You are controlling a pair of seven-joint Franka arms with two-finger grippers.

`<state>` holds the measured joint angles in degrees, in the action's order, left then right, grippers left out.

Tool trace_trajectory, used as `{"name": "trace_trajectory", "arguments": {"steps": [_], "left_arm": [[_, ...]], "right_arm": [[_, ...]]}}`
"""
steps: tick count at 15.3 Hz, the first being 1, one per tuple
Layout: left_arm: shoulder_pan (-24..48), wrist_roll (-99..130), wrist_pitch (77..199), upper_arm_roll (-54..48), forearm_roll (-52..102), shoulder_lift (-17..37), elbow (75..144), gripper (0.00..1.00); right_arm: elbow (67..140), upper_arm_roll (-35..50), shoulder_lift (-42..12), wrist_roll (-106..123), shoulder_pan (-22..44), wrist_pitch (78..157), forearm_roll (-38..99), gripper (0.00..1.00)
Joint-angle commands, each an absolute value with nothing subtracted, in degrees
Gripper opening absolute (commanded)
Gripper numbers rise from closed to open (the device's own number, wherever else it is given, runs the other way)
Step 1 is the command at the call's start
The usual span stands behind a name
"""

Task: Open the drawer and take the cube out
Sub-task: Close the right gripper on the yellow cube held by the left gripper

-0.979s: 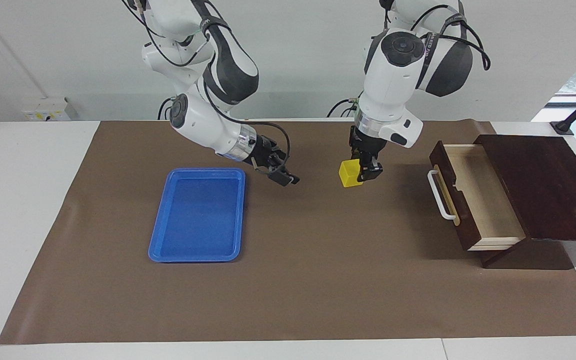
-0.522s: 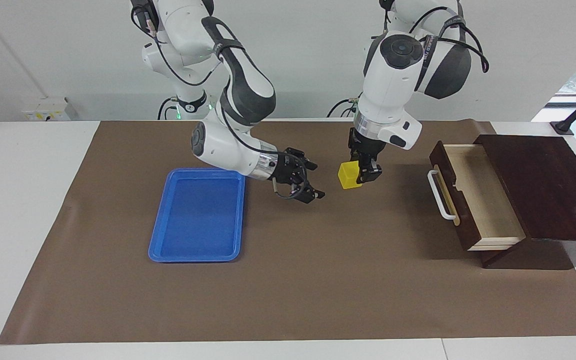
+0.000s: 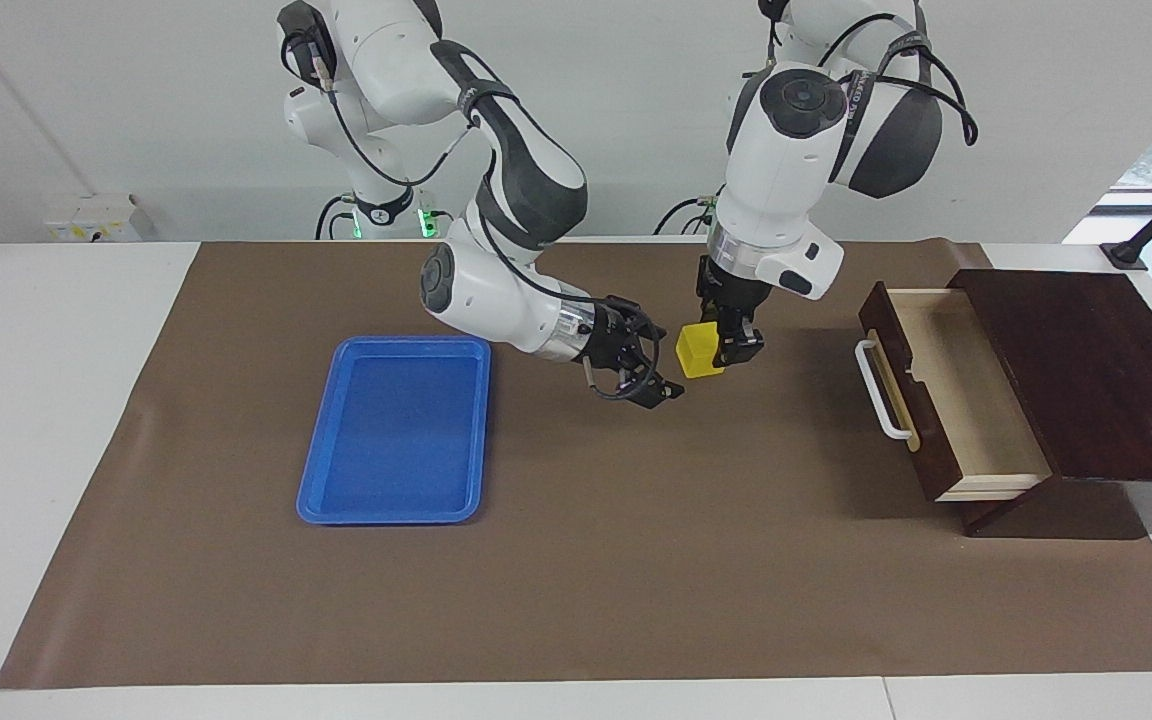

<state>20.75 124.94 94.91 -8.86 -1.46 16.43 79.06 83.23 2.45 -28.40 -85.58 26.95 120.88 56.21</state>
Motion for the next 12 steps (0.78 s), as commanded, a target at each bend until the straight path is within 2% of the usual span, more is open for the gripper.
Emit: {"name": "trace_trajectory", "arguments": {"steps": [1, 12], "left_arm": [[21.27, 124.98, 95.19, -8.35, -2.02, 15.91, 79.8, 0.0], [21.71, 124.8, 94.31, -8.35, -2.29, 15.82, 79.8, 0.0]], "right_arm": [[79.81, 2.37, -30.05, -89.55, 27.95, 120.94, 53.79, 1.0], [79.36, 2.29, -29.36, -91.94, 29.88, 121.03, 52.12, 1.0]]}}
